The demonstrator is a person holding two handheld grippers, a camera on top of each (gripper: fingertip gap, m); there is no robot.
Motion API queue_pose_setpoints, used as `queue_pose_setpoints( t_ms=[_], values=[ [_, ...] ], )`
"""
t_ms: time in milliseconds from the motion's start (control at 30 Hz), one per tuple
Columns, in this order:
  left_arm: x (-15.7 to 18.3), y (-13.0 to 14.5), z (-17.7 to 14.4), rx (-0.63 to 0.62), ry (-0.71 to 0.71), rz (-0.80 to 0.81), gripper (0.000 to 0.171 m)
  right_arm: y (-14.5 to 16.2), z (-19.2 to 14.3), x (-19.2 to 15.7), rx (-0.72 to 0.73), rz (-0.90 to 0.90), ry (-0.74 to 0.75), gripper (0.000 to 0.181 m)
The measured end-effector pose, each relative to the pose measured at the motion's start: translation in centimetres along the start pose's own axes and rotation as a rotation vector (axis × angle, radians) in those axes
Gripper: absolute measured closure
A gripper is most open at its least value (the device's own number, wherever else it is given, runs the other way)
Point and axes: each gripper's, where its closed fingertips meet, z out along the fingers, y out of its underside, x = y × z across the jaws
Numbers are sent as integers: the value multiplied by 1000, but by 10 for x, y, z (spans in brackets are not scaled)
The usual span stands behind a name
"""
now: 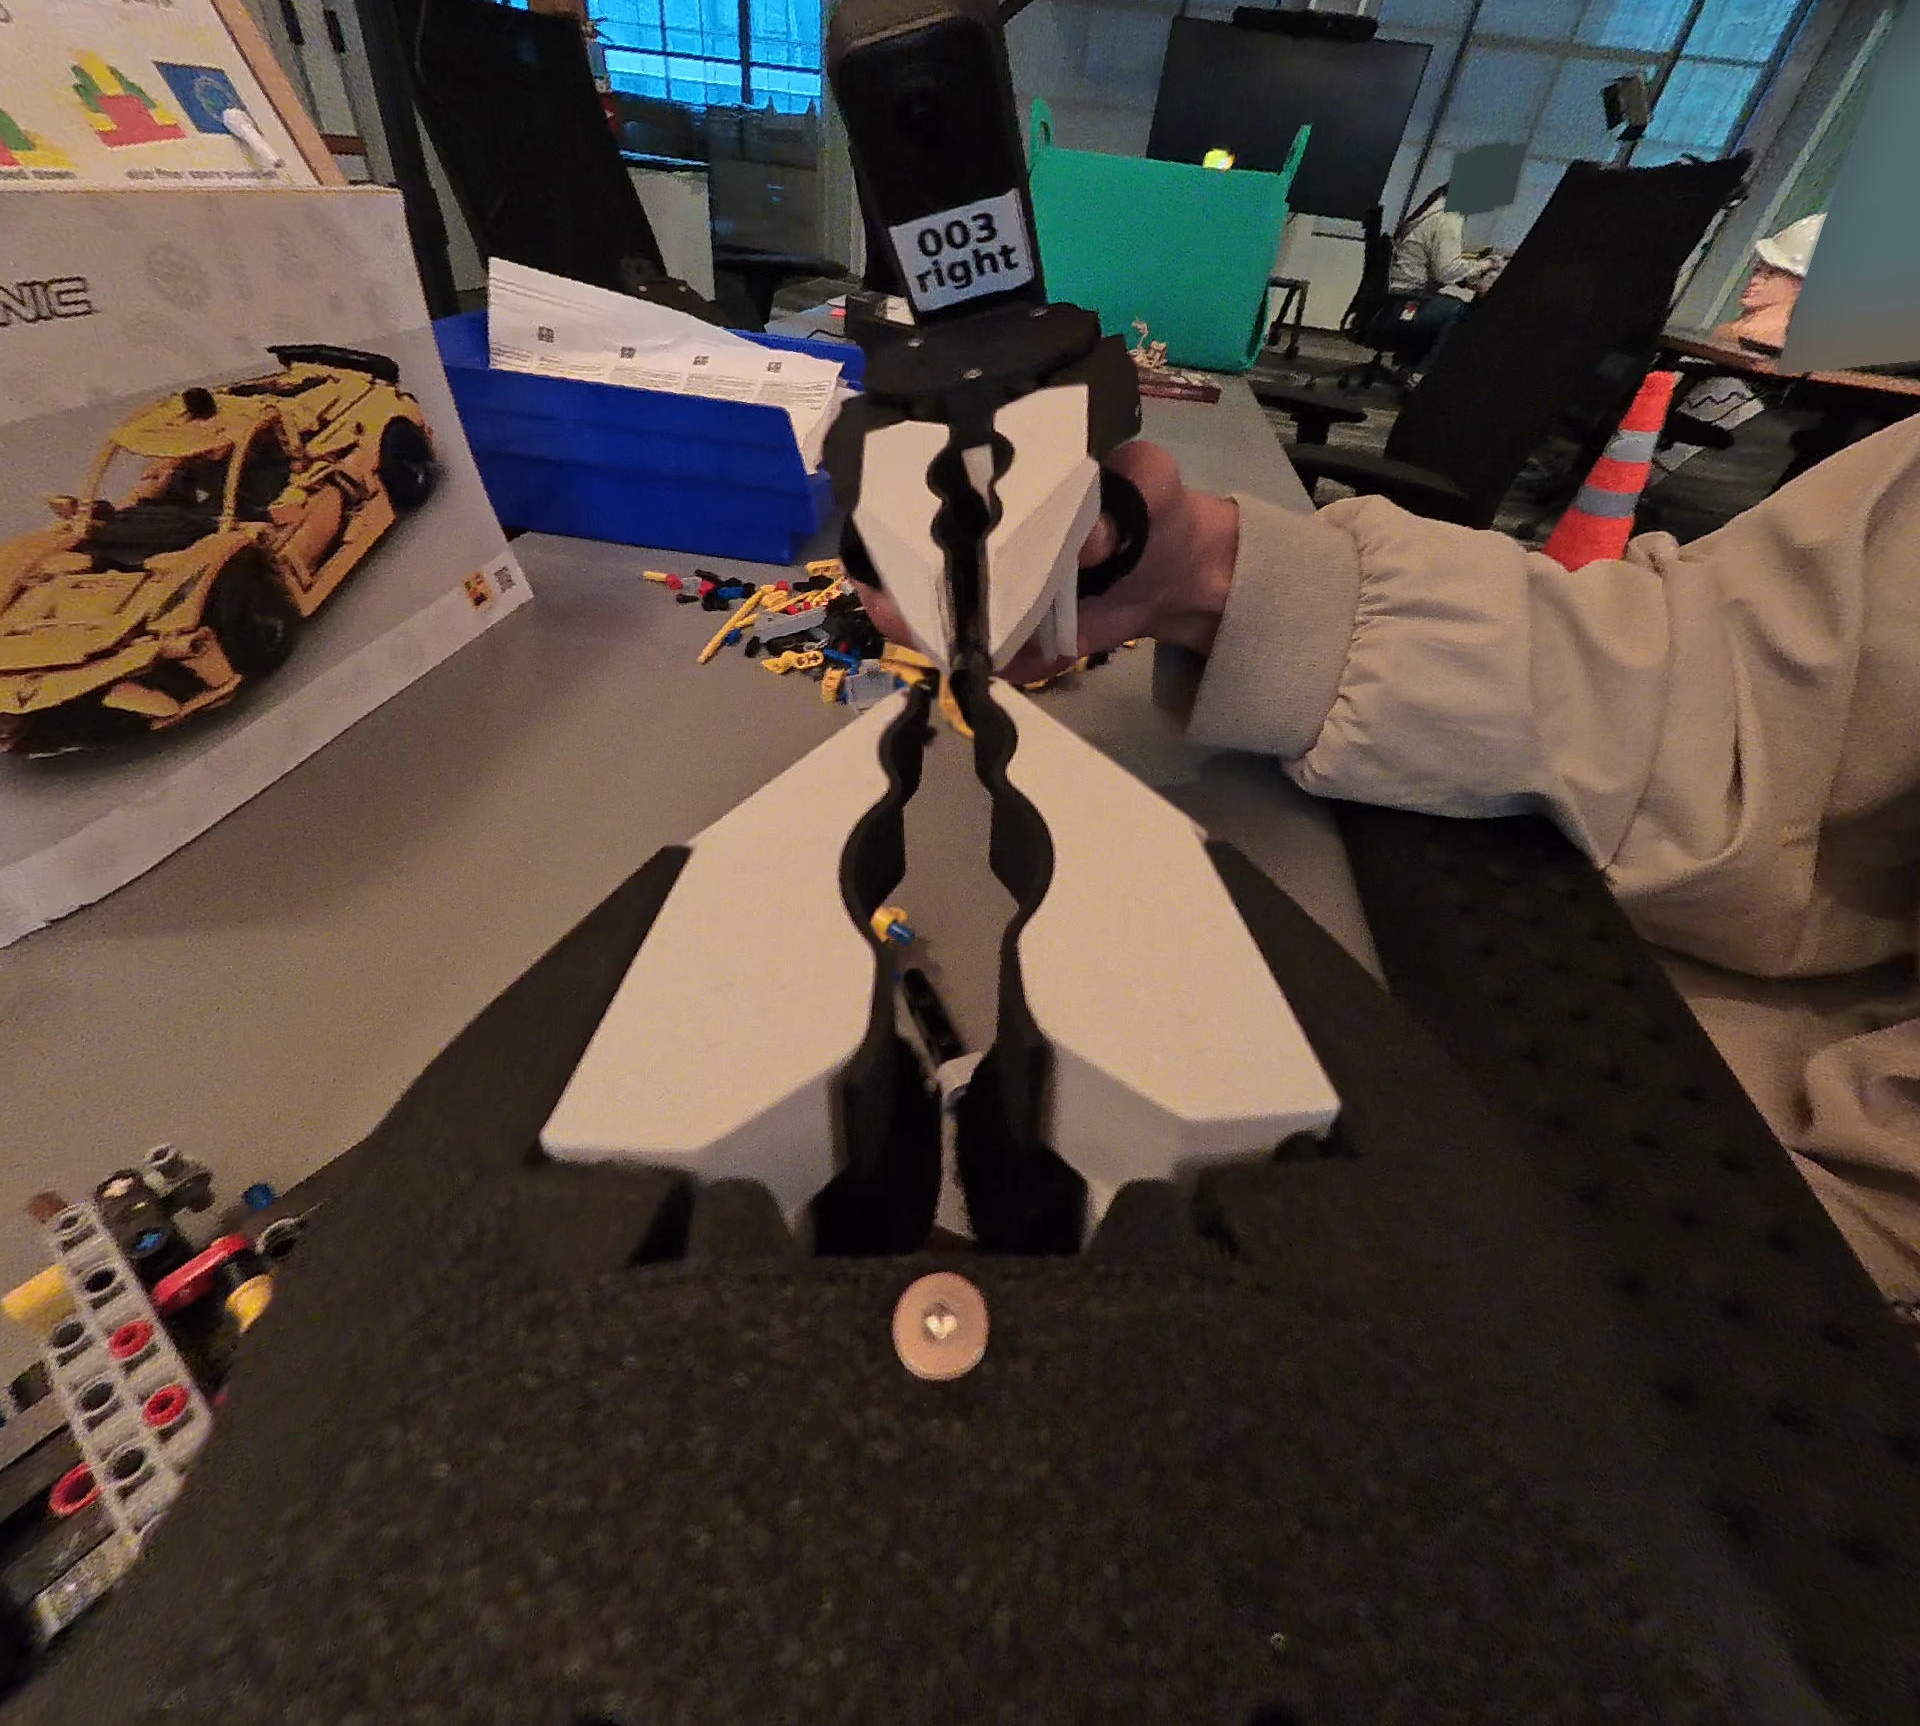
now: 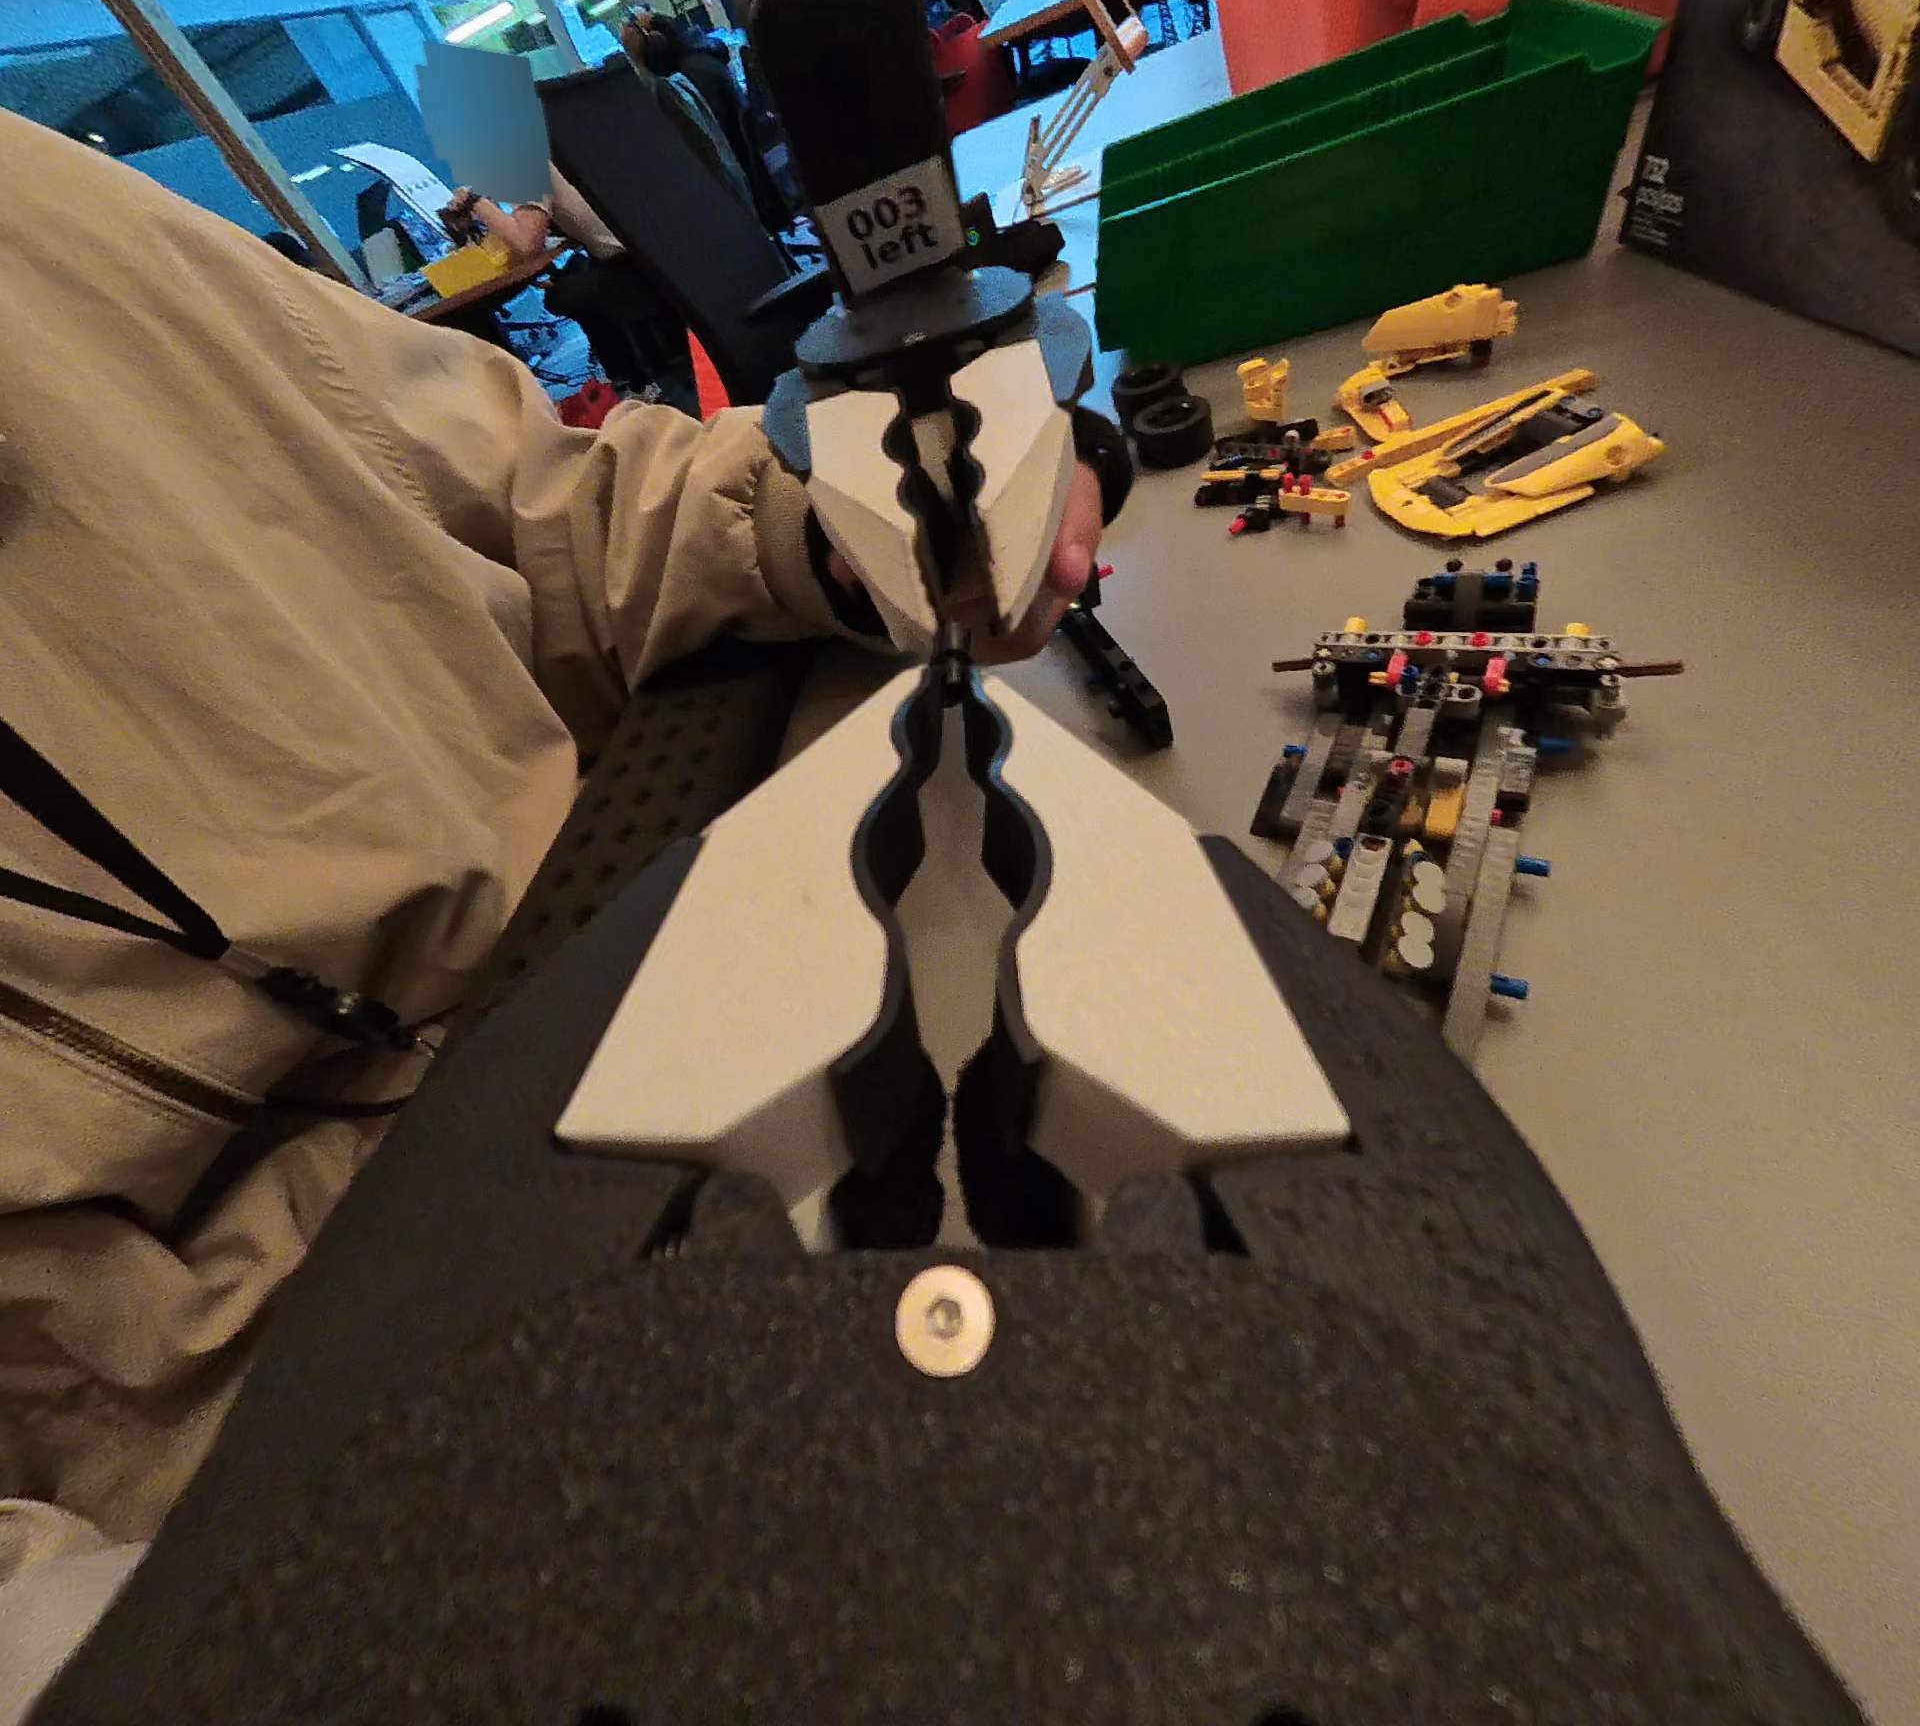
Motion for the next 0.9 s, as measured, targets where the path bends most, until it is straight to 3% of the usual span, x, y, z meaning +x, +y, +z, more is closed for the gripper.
queue_pose_setpoints(
  t_ms=[367,600,733,800,900],
  values=[
    [8,10,0,-57,77,-33,153,3,8,0,-16,-4,-2,178],
    [11,13,6,-53,78,-64,158,4,12,0,-25,-7,-1,178],
    [19,9,4,-31,140,-96,142,1,11,-2,-9,-10,-6,178],
    [18,9,3,-28,136,-89,143,1,11,-3,-8,-12,-7,178],
    [12,9,5,-22,90,-85,159,1,12,-3,-8,-6,-15,178]
  ],
)
